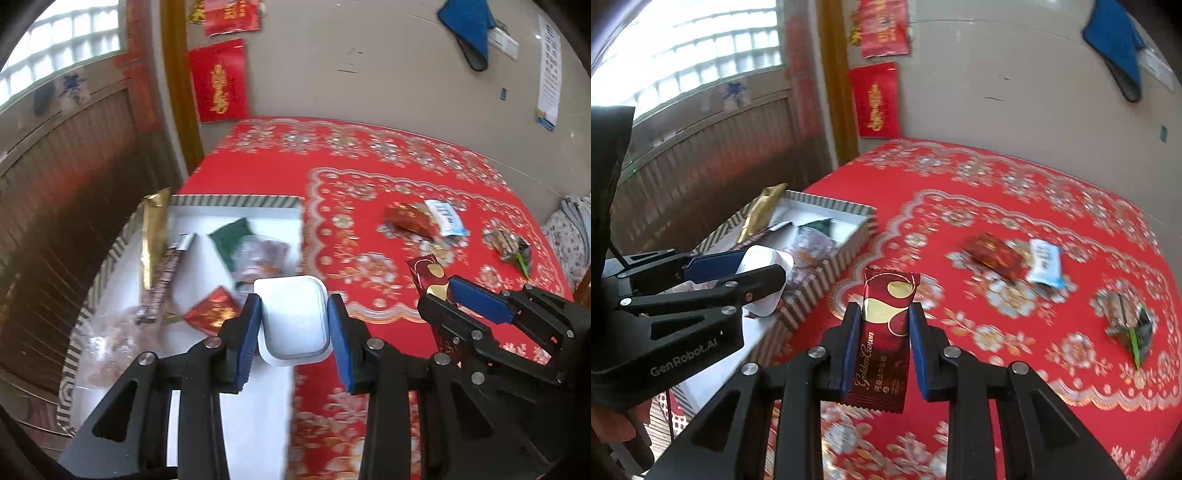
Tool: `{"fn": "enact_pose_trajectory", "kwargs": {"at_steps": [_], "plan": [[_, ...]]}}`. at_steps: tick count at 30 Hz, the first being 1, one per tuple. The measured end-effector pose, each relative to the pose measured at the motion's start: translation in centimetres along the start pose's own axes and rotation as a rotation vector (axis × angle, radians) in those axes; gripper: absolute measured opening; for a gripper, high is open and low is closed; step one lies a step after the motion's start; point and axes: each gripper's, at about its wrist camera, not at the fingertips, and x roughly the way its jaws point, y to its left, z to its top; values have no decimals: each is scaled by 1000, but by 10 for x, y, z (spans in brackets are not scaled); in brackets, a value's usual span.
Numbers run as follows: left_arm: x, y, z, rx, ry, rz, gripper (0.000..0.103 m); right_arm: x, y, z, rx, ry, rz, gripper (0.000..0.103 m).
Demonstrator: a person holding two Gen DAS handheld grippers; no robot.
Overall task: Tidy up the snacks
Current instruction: 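Carry the white plastic box and red bar over the white box with both tools, then open both tools to drop the plastic box and red bar into the box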
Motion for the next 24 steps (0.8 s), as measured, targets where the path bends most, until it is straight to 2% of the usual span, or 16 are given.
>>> {"fn": "enact_pose_trajectory", "kwargs": {"at_steps": [9,15,24], "plan": [[7,48,-1,-52,11,58,39,22,39,21,-85,13,37,26],[18,81,-5,-103,52,84,39,42,63,40,-129,20,71,26],[29,96,-17,-95,90,101,39,84,90,53,-180,73,108,26]]}}
